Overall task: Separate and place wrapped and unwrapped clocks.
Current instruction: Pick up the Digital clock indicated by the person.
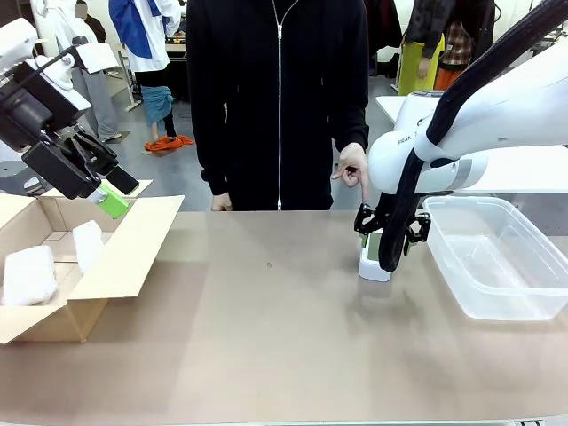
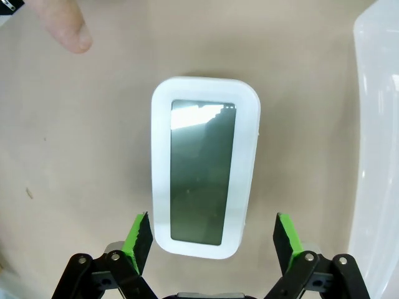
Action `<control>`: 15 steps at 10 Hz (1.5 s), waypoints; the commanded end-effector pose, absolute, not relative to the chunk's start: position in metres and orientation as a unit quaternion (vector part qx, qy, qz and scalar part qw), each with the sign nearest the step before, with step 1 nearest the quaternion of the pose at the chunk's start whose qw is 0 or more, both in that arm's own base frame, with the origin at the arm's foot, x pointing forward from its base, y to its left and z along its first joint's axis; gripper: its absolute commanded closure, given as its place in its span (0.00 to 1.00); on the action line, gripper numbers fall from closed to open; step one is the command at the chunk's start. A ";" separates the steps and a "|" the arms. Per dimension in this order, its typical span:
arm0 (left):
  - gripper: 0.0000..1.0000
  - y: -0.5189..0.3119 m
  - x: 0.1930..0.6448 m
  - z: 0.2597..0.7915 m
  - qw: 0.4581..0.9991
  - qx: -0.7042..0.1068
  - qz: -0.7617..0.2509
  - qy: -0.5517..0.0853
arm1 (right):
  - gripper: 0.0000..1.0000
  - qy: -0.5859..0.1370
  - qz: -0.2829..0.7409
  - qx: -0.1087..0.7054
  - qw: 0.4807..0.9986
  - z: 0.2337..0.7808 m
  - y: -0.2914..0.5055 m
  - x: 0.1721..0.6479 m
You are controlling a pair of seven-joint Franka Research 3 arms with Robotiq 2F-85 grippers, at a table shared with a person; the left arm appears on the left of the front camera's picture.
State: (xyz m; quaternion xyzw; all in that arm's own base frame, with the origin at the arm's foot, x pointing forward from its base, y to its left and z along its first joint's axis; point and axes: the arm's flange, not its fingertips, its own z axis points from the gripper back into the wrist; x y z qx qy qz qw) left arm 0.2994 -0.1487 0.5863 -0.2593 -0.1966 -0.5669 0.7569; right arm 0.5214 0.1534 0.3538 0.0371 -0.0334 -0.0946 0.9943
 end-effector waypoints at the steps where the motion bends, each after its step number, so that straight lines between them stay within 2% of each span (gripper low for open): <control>1: 0.00 -0.147 0.299 0.586 0.748 -0.264 -0.575 -0.200 | 0.00 -0.016 -0.091 0.042 0.995 0.352 0.156 0.542; 8: 0.00 -0.147 0.299 0.586 0.748 -0.264 -0.575 -0.200 | 0.00 0.022 -0.100 0.030 0.994 0.344 0.160 0.556; 9: 0.00 -0.147 0.299 0.586 0.748 -0.264 -0.575 -0.200 | 0.00 0.016 -0.099 0.022 0.995 0.344 0.162 0.555; 10: 0.00 -0.147 0.299 0.586 0.748 -0.264 -0.575 -0.200 | 0.00 -0.003 -0.112 0.049 0.992 0.356 0.163 0.550; 11: 0.00 -0.147 0.299 0.586 0.748 -0.264 -0.575 -0.200 | 0.00 0.012 -0.096 0.029 0.995 0.344 0.158 0.548; 14: 0.00 -0.147 0.299 0.586 0.748 -0.264 -0.575 -0.200 | 0.00 0.009 -0.098 0.033 0.995 0.347 0.160 0.550; 15: 0.00 -0.147 0.299 0.586 0.748 -0.264 -0.575 -0.200 | 0.00 0.036 -0.074 0.036 0.996 0.339 0.156 0.555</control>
